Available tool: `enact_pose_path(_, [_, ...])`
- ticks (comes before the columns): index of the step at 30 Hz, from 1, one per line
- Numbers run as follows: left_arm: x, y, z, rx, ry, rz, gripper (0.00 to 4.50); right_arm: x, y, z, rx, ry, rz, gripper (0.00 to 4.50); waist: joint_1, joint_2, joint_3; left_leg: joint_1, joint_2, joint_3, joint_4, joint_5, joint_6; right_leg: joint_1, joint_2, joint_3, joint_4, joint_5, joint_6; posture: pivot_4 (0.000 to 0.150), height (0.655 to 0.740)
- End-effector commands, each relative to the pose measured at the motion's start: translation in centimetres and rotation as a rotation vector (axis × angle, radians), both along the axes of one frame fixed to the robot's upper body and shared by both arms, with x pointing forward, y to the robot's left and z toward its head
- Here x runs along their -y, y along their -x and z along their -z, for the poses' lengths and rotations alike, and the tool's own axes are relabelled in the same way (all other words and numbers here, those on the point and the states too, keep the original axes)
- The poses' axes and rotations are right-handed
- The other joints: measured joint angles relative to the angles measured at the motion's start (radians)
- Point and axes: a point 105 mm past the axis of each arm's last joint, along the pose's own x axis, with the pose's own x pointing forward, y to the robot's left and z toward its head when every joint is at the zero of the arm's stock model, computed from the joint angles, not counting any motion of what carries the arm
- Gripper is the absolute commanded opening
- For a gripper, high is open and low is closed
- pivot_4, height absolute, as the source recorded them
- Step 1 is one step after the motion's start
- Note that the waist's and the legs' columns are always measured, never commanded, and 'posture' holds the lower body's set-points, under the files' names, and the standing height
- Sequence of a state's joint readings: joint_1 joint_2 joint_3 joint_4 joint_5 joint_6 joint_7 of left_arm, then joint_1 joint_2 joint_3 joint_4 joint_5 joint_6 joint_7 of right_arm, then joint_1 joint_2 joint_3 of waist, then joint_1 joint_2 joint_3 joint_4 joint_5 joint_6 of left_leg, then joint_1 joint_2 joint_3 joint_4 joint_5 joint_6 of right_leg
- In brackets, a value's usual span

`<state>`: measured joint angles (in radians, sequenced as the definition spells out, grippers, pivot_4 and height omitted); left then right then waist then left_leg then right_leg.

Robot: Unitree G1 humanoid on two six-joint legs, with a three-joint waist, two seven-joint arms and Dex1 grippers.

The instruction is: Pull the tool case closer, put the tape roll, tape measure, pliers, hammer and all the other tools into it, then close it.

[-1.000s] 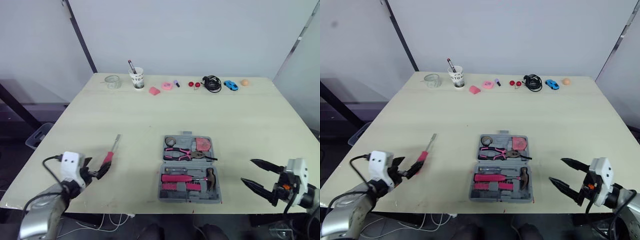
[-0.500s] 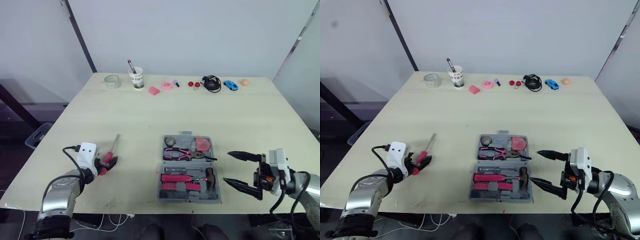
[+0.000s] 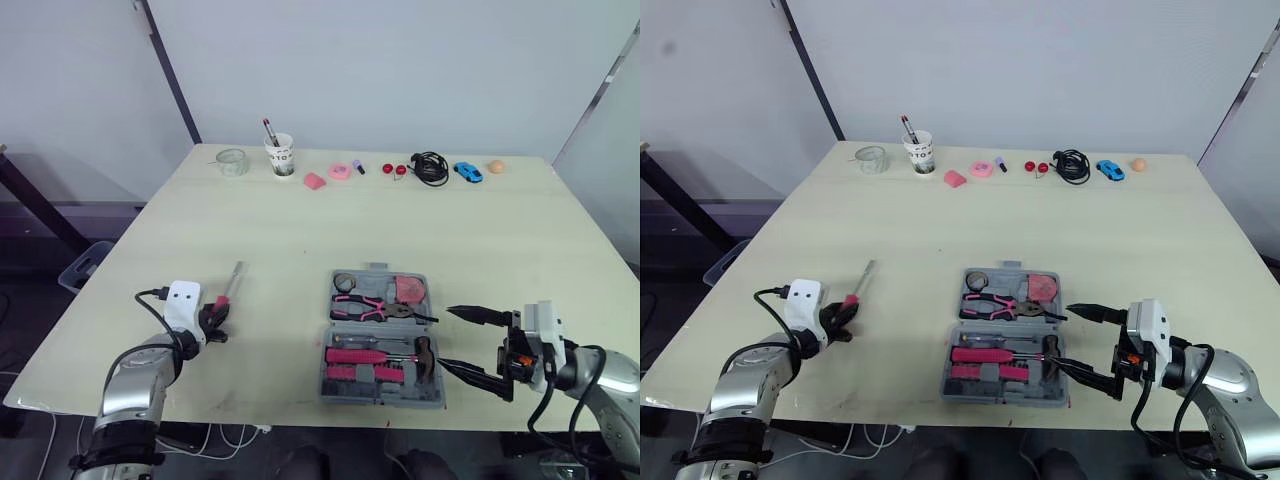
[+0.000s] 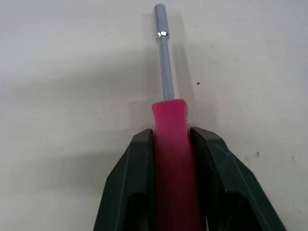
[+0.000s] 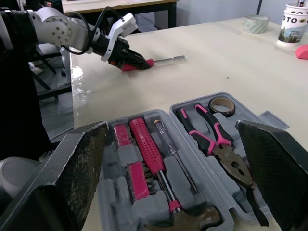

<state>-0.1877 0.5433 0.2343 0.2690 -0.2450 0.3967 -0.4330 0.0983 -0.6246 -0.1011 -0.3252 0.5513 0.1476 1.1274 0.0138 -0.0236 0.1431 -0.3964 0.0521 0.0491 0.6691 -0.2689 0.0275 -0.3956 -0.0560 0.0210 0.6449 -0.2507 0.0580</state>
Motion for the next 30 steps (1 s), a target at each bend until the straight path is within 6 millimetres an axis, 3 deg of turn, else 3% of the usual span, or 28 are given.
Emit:
enact_pose_path(1, [0.2,-0.3,-0.2,0.013,-0.005,0.010,0.70,-0.2,0.1,-0.9,0.043,-0.002,-0.012,4.50,0.000,0.000,0.000,0.000,0.000,0.000,0.000,0.000,0.000,0.000,0.000,0.000,0.000,0.000,0.000,0.150,0.7400])
enact_pose_path(16, [0.1,1.6,-1.4,-0.044,-0.079,0.088,0.70,-0.6,-0.2,-1.4,0.040,-0.022,-0.019,4.50,-0.004,0.000,0.000,0.000,0.001,0.000,0.000,0.000,0.000,0.000,0.001,0.000,0.000,0.000,0.000,0.150,0.7400])
enact_pose_path(22, [2.2,2.9,-2.0,-0.083,-0.108,0.178,0.70,-0.7,-0.4,-1.3,0.032,-0.030,-0.023,4.50,0.000,0.000,0.000,0.000,0.001,-0.001,0.000,0.000,0.000,0.000,0.001,0.001,0.000,0.000,0.000,0.150,0.7400])
enact_pose_path(30, [4.2,3.1,-2.6,-0.106,-0.130,0.289,0.70,-0.7,-0.7,-1.2,0.025,-0.025,-0.040,4.50,-0.002,0.000,0.000,0.000,0.001,-0.001,0.000,0.000,0.000,0.000,0.001,0.001,0.000,0.000,0.000,0.150,0.7400])
